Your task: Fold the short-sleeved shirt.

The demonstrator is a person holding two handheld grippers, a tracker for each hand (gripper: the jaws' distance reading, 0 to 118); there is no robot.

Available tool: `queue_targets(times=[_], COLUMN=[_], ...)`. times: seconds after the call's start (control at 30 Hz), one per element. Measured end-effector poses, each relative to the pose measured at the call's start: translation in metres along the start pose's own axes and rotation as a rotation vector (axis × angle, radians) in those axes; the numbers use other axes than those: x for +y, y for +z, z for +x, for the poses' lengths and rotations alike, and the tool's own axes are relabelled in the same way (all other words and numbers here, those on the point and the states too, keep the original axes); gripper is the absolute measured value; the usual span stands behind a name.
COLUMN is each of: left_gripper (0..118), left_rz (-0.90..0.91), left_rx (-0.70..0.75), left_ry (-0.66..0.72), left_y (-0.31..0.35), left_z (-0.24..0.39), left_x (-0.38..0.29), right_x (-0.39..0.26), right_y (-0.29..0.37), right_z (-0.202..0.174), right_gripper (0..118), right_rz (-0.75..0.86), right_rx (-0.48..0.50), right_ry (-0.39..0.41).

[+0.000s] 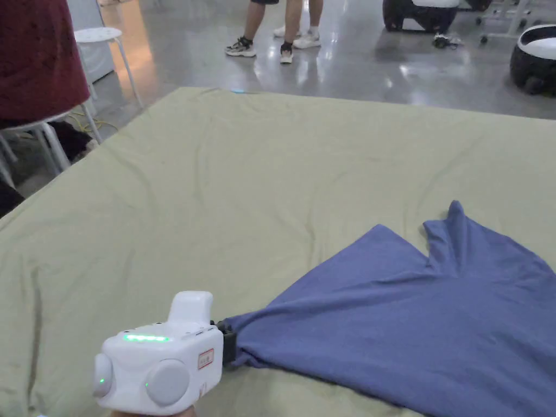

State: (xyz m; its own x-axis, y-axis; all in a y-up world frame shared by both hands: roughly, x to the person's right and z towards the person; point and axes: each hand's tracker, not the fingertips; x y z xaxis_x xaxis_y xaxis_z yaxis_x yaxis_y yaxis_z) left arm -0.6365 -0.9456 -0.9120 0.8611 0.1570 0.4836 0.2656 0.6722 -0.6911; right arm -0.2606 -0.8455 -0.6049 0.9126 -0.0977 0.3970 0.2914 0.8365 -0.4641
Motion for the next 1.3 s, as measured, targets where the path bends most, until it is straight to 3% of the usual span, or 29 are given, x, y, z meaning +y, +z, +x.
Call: queue_targets(times=[0.2, 0.23, 0.3, 0.33, 0.37, 0.57, 0.67, 0.7, 0.77, 0.83, 1.0, 1.07, 1.17, 1.3], left_gripper=[2, 2, 2, 2, 2, 2, 2, 2, 2, 2, 2, 2, 2, 2], left_rz=[0.08, 0.09, 0.106, 0.11, 0.109, 0.073, 0.059, 0.054, 0.046, 0.056, 0.163, 0.176, 0.234, 0.386], left_rx=[-0.026, -0.03, -0.03, -0.026, -0.03, -0.021, 0.009, 0.006, 0.006, 0.01, -0.032, -0.037, -0.073, -0.059], left_ry=[-0.027, -0.036, -0.062, -0.072, -0.073, -0.028, -0.056, -0.057, -0.07, -0.082, -0.043, -0.044, -0.024, -0.066], left_y=[0.033, 0.038, 0.042, 0.043, 0.042, 0.034, 0.029, 0.028, 0.027, 0.027, 0.047, 0.055, 0.053, 0.08], left_z=[-0.003, 0.0, 0.005, 0.008, 0.009, 0.009, 0.009, 0.009, 0.013, 0.016, 0.025, 0.031, 0.032, 0.061], left_x=[0.011, 0.01, 0.012, 0.014, 0.017, 0.023, 0.023, 0.023, 0.028, 0.031, 0.054, 0.07, 0.101, 0.162], right_x=[0.037, 0.047, 0.067, 0.078, 0.089, 0.112, 0.101, 0.094, 0.091, 0.093, 0.117, 0.129, 0.157, 0.206], right_y=[-0.056, -0.072, -0.11, -0.136, -0.161, -0.321, -0.361, -0.365, -0.349, -0.338, -0.276, -0.247, -0.194, -0.121], right_z=[0.025, 0.03, 0.042, 0.049, 0.053, 0.101, 0.111, 0.114, 0.116, 0.116, 0.106, 0.102, 0.089, 0.087], right_gripper=[3, 19, 84, 98, 100, 97, 91, 78, 59, 2, 2, 2, 2, 2], right_rz=[-0.011, -0.012, -0.027, -0.078, -0.098, -0.21, -0.358, -0.384, -0.287, -0.291, -0.2, -0.136, -0.049, 0.102], right_rx=[-0.069, -0.076, -0.068, -0.041, -0.052, -0.105, -0.143, -0.154, -0.119, -0.115, -0.088, -0.067, -0.116, -0.214], right_ry=[0.081, 0.089, 0.107, 0.125, 0.129, 0.031, 0.06, 0.076, 0.029, 0.023, 0.008, 0.041, 0.121, 0.132])
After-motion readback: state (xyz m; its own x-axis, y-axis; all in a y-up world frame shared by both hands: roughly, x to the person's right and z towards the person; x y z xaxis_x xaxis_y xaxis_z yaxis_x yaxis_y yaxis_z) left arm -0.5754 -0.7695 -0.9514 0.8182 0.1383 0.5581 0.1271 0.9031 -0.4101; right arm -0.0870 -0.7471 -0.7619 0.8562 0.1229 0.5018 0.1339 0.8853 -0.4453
